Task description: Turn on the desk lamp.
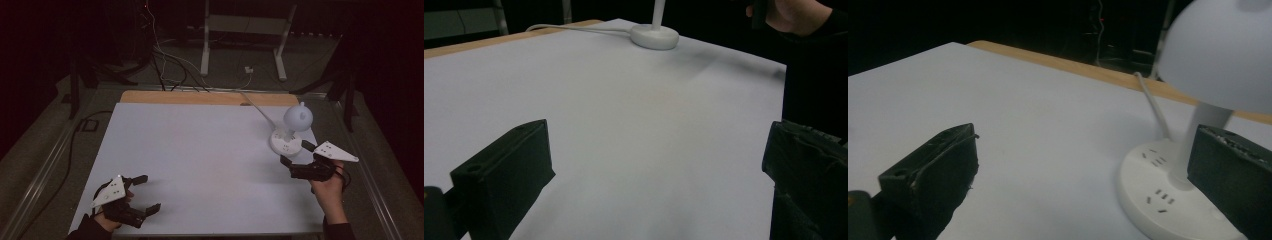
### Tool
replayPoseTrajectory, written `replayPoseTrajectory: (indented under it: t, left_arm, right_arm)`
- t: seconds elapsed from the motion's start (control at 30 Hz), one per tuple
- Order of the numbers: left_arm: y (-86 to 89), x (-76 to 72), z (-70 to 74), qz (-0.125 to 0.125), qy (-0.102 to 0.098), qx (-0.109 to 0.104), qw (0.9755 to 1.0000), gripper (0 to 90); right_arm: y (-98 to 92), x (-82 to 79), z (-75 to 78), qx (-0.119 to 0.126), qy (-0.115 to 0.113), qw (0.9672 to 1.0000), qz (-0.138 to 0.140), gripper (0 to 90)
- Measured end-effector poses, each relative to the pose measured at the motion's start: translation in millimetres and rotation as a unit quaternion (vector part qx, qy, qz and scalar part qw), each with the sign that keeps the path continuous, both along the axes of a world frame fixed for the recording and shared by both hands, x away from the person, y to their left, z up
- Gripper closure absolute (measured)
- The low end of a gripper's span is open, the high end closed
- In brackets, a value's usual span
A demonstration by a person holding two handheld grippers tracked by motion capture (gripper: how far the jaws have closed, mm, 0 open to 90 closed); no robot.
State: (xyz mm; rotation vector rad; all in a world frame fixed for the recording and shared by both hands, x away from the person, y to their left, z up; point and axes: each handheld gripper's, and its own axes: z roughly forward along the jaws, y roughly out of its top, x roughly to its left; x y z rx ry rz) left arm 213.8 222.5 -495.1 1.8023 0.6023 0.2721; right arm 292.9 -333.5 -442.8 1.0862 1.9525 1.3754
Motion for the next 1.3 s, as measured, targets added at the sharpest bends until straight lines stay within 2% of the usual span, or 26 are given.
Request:
replayPoseTrajectory:
  t: [0.07,0.1,0.17,0.2,0.3,0.47,0.53,0.57,0.6,0.67,0.87,0.9,0.97,1.03,1.1,1.13,1.17,1.23,1.3]
  left_arm:
    - [-0.1,-0.1,-0.1,0.0,0.0,-0.002,1.0,0.4]
    - [-0.1,-0.1,-0.2,0.0,0.0,0.0,1.0,0.4]
    - [-0.2,0.1,-0.3,0.0,0.0,0.002,1.0,0.4]
    - [-0.1,0.4,-0.2,0.0,0.001,0.0,1.0,0.4]
    - [-0.1,0.3,-0.4,0.0,0.001,0.001,1.0,0.4]
    - [-0.1,0.6,-0.4,0.001,0.002,0.0,1.0,0.4]
    - [-0.1,0.5,-0.5,0.0,0.002,0.002,1.0,0.4]
    - [-0.1,0.7,-0.4,0.0,0.002,0.0,1.0,0.4]
    - [0.0,1.1,-0.4,0.0,0.003,-0.001,1.0,0.4]
    - [-0.1,0.9,-0.7,0.001,0.003,-0.001,1.0,0.4]
    - [-0.7,1.0,-0.9,0.001,0.004,0.001,1.0,0.4]
    - [-0.8,0.9,-0.8,0.0,0.004,0.003,1.0,0.4]
    - [-0.7,1.1,-0.7,0.0,0.004,0.0,1.0,0.4]
    - [-0.4,1.1,-0.7,0.001,0.004,0.0,1.0,0.4]
    - [-0.5,1.0,-0.8,0.001,0.004,0.002,1.0,0.4]
    - [-0.3,1.2,-0.7,0.001,0.003,0.002,1.0,0.4]
    - [-0.2,1.4,-0.7,0.001,0.004,-0.001,1.0,0.4]
    - [-0.1,1.1,-0.7,0.001,0.004,-0.001,1.0,0.4]
    - [-0.2,1.1,-0.7,0.001,0.004,0.002,1.0,0.4]
  right_arm:
    - [-2.0,0.9,-0.2,0.005,0.002,1.0,-0.004,0.1]
    - [-6.2,3.7,-0.8,0.011,0.005,0.9998,-0.016,0.1]
    - [-8.5,5.6,-0.9,0.013,0.007,0.9997,-0.022,0.1]
    - [-12.7,9.2,-1.2,0.014,0.012,0.9992,-0.035,0.1]
    - [-19.8,15.6,-2.4,0.024,0.021,0.9982,-0.05,0.1]
    - [-27.9,23.8,-4.9,0.024,0.024,0.9965,-0.076,0.1]
    - [-31.9,28.7,-6.4,0.04,0.032,0.9947,-0.09,0.1]
    - [-33.5,31.0,-7.2,0.04,0.032,0.9936,-0.101,0.1]
    - [-36.9,34.7,-9.3,0.047,0.041,0.9921,-0.108,0.1]
    - [-39.6,37.2,-12.0,0.051,0.044,0.9911,-0.115,0.1]
    - [-42.9,43.3,-17.9,0.043,0.048,0.9891,-0.133,0.1]
    - [-44.2,46.9,-19.7,0.035,0.057,0.988,-0.139,0.1]
    - [-45.1,48.4,-20.7,0.037,0.058,0.9875,-0.142,0.1]
    - [-45.8,52.9,-23.9,0.039,0.07,0.9856,-0.149,0.2]
    - [-45.4,54.4,-24.9,0.037,0.075,0.985,-0.151,2.8]
    - [-44.7,56.4,-26.4,0.026,0.083,0.9838,-0.157,6.9]
    - [-44.5,57.5,-27.6,0.023,0.082,0.984,-0.156,7.0]
    - [-44.3,58.5,-28.5,0.023,0.087,0.9835,-0.157,7.5]
    - [-44.2,60.3,-30.2,0.021,0.092,0.9823,-0.162,12.5]
